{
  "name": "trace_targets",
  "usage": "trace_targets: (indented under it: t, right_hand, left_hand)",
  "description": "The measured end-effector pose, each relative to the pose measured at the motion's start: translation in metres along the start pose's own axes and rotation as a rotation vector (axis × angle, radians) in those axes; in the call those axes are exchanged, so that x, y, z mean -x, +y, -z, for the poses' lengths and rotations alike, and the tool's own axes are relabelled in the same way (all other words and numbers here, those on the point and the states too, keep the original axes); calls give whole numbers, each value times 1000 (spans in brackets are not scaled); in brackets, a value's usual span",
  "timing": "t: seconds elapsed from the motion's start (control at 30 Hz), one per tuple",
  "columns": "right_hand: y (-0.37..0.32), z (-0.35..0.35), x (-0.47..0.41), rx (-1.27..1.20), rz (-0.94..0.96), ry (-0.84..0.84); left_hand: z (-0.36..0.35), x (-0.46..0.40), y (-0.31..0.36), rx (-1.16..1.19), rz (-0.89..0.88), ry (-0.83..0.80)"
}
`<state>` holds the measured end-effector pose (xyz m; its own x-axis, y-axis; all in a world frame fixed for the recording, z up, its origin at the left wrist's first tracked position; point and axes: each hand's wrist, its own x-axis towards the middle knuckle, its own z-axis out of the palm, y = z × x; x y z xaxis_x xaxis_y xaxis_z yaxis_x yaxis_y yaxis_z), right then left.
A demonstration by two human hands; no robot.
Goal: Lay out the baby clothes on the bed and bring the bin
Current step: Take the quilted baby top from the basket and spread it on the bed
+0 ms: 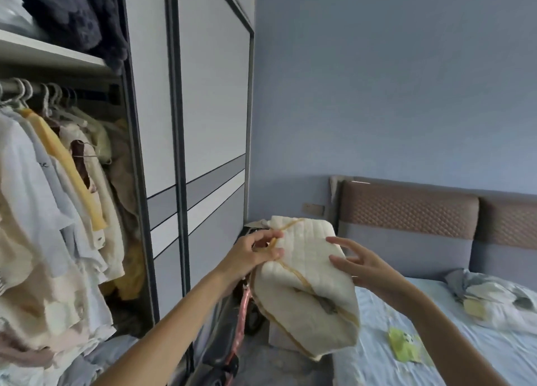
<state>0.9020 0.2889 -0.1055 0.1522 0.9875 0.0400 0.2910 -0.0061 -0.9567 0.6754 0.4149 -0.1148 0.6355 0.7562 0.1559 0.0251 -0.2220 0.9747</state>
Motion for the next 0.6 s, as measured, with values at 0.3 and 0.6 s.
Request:
trace_targets:
  t: [0.3, 0.6]
  right_hand:
    - [12, 88, -160, -28, 5, 0]
    - [40, 148, -312, -4, -32, 44]
  left_hand:
    - [3, -184, -5, -25, -9, -6]
    - [22, -351, -40, -1, -12, -31]
